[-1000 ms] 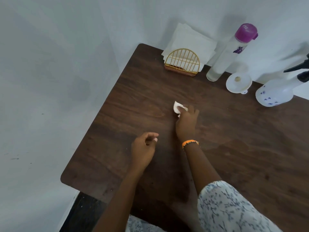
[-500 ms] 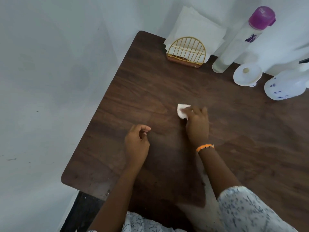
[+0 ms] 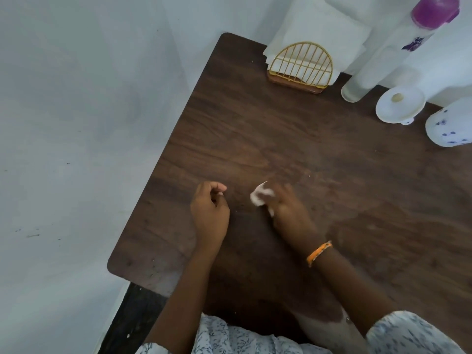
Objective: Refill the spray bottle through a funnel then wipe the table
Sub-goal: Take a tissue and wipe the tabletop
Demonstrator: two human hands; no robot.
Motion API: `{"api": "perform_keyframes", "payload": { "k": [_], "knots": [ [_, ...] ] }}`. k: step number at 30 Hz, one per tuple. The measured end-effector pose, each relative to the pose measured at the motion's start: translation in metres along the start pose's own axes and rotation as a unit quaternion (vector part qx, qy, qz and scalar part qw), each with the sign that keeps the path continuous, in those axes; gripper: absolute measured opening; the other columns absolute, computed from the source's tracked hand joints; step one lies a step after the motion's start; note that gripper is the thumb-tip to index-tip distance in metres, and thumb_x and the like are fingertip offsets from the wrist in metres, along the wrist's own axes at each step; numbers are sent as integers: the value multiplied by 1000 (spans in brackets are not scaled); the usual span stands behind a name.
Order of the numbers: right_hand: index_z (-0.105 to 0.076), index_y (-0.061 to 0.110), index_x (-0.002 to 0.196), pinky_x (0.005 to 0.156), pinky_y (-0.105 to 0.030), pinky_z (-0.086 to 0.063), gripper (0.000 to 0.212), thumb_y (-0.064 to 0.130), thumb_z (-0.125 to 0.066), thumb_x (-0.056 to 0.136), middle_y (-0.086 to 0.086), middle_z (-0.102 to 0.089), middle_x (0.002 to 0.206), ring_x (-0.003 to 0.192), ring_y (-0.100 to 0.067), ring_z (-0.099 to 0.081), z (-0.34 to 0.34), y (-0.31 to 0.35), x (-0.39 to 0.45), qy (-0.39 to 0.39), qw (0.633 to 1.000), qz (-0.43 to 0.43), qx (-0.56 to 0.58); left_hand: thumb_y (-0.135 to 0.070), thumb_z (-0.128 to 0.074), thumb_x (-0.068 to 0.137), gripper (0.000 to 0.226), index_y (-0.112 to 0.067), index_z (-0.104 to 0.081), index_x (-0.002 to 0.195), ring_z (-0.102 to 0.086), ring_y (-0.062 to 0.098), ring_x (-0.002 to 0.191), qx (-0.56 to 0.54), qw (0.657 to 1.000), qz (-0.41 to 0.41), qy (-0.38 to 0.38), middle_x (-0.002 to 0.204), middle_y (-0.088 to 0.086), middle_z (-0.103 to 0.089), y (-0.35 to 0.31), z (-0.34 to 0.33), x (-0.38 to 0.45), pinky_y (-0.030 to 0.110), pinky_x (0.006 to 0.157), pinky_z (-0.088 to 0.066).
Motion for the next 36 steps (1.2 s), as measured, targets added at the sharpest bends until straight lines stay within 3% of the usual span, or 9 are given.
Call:
{"api": "perform_keyframes", "payload": {
  "k": [6,8,13,16,20,24,27,31,36],
  "knots": [
    [-64,11,111,86,-37,-38,32,5,-48,83,-14,-55,117,108,-34,-46,47,-110,54,-85,959,-252,-101,-1,-55,88,13,-10,-64,89,-52,2,72,-6,1000,-3,25,90,-1,-60,-4,-14,1,1,65,-36],
    [-63,6,108,85,-39,-36,34,-2,-50,77,-18,-56,111,105,-37,-48,41,-88,71,-101,966,-223,-77,-6,-54,91,11,-11,-63,93,-52,2,74,-16,1000,-4,18,91,-3,-59,-7,-14,1,1,65,-36],
    [-67,5,104,87,-39,-46,26,-2,-56,81,-16,-59,116,104,-36,-52,-8,-3,51,4,998,-56,0,-16,-48,96,11,-19,-58,98,-55,6,84,-37,999,7,22,95,-4,-60,-11,-15,6,8,70,-39],
    [-65,4,111,86,-41,-50,39,-10,-62,75,-18,-58,119,104,-38,-53,-19,19,7,69,997,17,31,-14,-50,94,10,-19,-58,98,-54,1,83,-29,999,5,35,96,-5,-60,-10,-20,10,5,69,-39],
    [-68,5,108,87,-35,-46,26,-2,-65,83,-16,-62,117,97,-37,-58,13,-26,-2,-2,1000,-25,-8,-12,-57,90,14,-25,-57,95,-54,0,77,-6,999,8,47,93,-7,-60,-8,-26,13,17,70,-48],
    [-63,-1,114,88,-28,-32,29,-4,-54,87,-17,-59,122,105,-39,-52,50,-98,21,-75,979,-176,-67,-13,-58,89,13,-24,-57,96,-56,5,79,-8,998,11,59,92,-6,-59,-9,-31,11,35,71,-54],
    [-60,-3,115,87,-32,-33,37,-10,-49,82,-21,-56,121,105,-40,-48,51,-92,42,-101,970,-217,-54,-20,-53,94,9,-23,-55,102,-54,3,79,-13,999,8,51,96,-6,-58,-9,-30,9,27,70,-51],
    [-47,2,133,97,-41,-37,49,-5,-48,85,-19,-47,135,112,-37,-44,6,-16,44,-2,996,-81,-25,-22,-47,97,15,-16,-56,107,-49,-7,79,-21,999,11,28,99,-6,-55,-10,-25,9,-1,68,-35],
    [-50,7,132,74,-43,-54,49,4,-60,84,-15,-52,132,109,-35,-53,-22,33,-9,95,995,26,-21,-24,-43,98,25,-13,-57,115,-48,-5,84,-12,999,9,34,106,-7,-52,-6,-23,11,-2,70,-33]
  ]
}}
Point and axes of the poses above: each hand's wrist, its own x-axis towards the middle knuckle, its own z-axis out of the back of the hand, y = z × x, the point moved 8 cm from there along x, towards the middle knuckle
